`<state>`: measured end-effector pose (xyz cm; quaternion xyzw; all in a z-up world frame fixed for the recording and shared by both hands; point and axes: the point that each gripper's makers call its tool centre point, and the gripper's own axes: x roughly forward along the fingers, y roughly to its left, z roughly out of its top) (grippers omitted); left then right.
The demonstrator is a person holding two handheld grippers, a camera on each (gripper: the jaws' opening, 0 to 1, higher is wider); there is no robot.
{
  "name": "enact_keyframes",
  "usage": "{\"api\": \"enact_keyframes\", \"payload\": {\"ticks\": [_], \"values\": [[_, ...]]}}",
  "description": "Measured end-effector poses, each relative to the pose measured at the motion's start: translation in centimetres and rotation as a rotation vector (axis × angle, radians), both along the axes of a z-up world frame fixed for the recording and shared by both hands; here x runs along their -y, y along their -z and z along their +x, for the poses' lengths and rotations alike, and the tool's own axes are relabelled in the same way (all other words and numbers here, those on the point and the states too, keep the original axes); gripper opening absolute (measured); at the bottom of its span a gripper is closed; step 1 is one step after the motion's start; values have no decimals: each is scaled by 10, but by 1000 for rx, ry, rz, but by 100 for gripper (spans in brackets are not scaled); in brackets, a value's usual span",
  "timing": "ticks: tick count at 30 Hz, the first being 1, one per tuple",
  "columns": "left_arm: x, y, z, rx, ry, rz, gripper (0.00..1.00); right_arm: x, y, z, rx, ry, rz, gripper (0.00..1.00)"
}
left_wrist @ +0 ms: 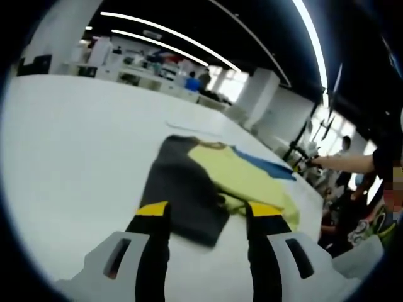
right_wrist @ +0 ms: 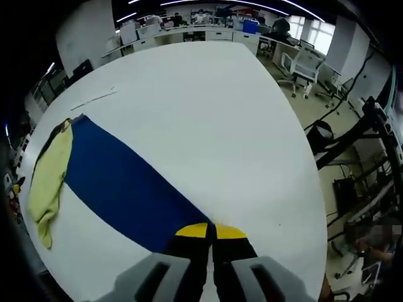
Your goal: Fold the garment on the visible template until the final outline fits inside the template.
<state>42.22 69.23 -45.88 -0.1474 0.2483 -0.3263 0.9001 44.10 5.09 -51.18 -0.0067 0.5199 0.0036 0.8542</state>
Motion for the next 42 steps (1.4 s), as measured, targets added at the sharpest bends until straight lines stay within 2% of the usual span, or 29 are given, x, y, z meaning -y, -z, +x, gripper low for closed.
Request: {"api": "enact_keyframes", "payload": {"ticks": [7, 10, 13, 16, 19, 22, 24, 25, 27, 30, 33, 34, 37, 39, 42], "values": [[-2, -1, 0, 1, -5, -2, 45, 0, 0, 0, 13, -18, -21, 1], [-3, -2, 0, 2, -6, -5, 45, 2, 0, 1, 34, -36, -43, 18], [-2, -1, -1, 3, -5, -5, 45, 1, -5, 4, 90, -48, -47, 27], [-1, -1, 0, 4, -3, -5, 45, -3, -12, 11, 156, -55, -36, 40], [-1, -2, 0, 9, -3, -10, 45, -18, -25, 20, 252, -102, -9, 47], [0, -2, 0, 9, -2, -12, 45, -30, -38, 25, 319, -63, 52, 50], [0, -2, -1, 12, -2, -15, 45, -41, -48, 28, 373, -108, 57, 53], [-1, -3, -1, 13, -2, -16, 45, -43, -50, 26, 368, -107, 57, 55], [-2, -3, -2, 15, -3, -15, 45, -59, -61, 29, 423, -135, 96, 58], [-4, -3, -3, 19, -3, -11, 45, -73, -70, 28, 454, -163, 124, 66], [-5, -1, -4, 17, 5, 3, 46, -97, -81, 27, 502, -227, 176, 76], [-5, -1, -5, 18, 7, 2, 46, -102, -82, 27, 501, -230, 183, 81], [-5, -1, -7, 16, 5, -5, 46, -121, -88, 27, 532, -271, 195, 86], [-6, -1, -8, 18, 2, -9, 46, -135, -90, 27, 543, -291, 235, 90], [-8, -3, -9, 23, -6, -16, 46, -147, -88, 24, 530, -314, 242, 94]]}}
